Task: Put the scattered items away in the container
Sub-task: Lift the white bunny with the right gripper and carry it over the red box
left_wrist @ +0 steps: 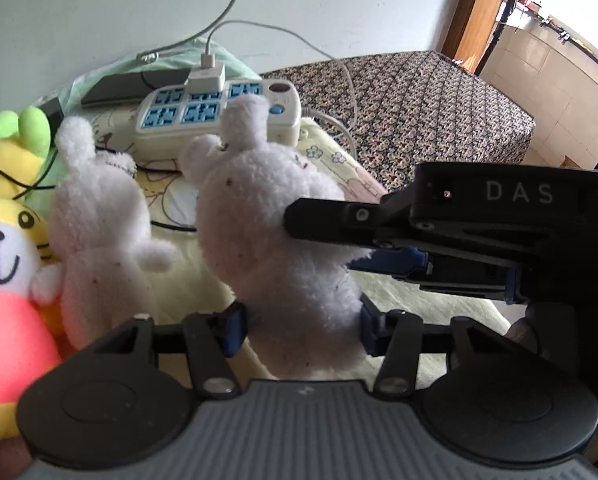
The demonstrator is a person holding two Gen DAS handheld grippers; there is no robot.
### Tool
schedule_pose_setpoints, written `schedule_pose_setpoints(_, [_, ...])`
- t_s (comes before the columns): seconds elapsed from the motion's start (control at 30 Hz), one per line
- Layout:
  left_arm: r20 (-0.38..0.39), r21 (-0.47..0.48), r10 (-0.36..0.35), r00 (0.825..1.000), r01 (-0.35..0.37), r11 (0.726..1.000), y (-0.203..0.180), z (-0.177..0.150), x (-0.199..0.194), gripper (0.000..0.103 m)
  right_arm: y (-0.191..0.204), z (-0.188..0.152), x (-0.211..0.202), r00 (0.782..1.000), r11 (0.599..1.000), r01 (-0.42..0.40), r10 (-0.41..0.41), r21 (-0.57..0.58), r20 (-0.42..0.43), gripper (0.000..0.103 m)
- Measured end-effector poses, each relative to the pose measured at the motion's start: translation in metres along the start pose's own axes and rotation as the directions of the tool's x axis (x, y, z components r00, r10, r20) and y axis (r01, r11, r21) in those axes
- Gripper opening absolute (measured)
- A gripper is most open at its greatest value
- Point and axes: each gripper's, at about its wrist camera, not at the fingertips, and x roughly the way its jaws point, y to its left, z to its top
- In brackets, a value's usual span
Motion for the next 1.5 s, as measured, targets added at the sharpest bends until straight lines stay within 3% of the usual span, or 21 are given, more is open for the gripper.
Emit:
schedule_pose_setpoints(0.1, [0.076, -0.003, -0.013, 0.997, 0.013, 1.000, 0.004, -0.004, -0.032, 0.053, 0.021, -0.004, -0.016, 0.999, 0.999, -0.039, 0.039, -0.004, 0.005, 0.037])
schedule_pose_setpoints(0.2, [0.157, -0.006, 0.012, 0.987, -0.011, 1.000, 0.008, -0.009, -0.067, 0.053, 0.055, -0.009, -0.023, 0.997, 0.993, -0.082, 0.082, -0.083, -0.004, 0.037])
schedule_pose_setpoints(0.4, [0.283, -0.115, 0.163, 0.945, -0.135, 0.984, 0.036, -0.028, -0.135, 0.053, 0.118, -0.032, -0.004, 0.974, 0.946, -0.224, 0.209, -0.233, -0.088, 0.037])
schedule_pose_setpoints(0.6, [0.309, -0.219, 0.349, 0.885, -0.290, 0.931, 0.067, -0.057, -0.188, 0.053, 0.167, -0.068, 0.036, 0.919, 0.893, -0.372, 0.315, -0.253, -0.238, 0.037])
schedule_pose_setpoints(0.7, [0.322, -0.254, 0.408, 0.855, -0.337, 0.907, 0.083, -0.070, -0.211, 0.053, 0.195, -0.086, 0.049, 0.894, 0.865, -0.421, 0.345, -0.271, -0.287, 0.037])
schedule_pose_setpoints(0.87, [0.311, -0.294, 0.463, 0.830, -0.380, 0.877, 0.120, -0.088, -0.234, 0.053, 0.231, -0.114, 0.076, 0.879, 0.851, -0.440, 0.342, -0.288, -0.332, 0.036])
schedule_pose_setpoints(1.13, [0.216, -0.327, 0.507, 0.834, -0.428, 0.843, 0.188, -0.138, -0.241, 0.053, 0.252, -0.169, 0.129, 0.879, 0.882, -0.382, 0.256, -0.275, -0.402, 0.036])
schedule_pose_setpoints(1.33, [0.143, -0.344, 0.476, 0.868, -0.408, 0.846, 0.234, -0.169, -0.230, 0.054, 0.250, -0.205, 0.168, 0.895, 0.921, -0.293, 0.169, -0.258, -0.412, 0.035])
schedule_pose_setpoints(1.5, [0.086, -0.331, 0.451, 0.888, -0.402, 0.854, 0.257, -0.185, -0.219, 0.055, 0.254, -0.226, 0.185, 0.912, 0.925, -0.229, 0.095, -0.303, -0.400, 0.034])
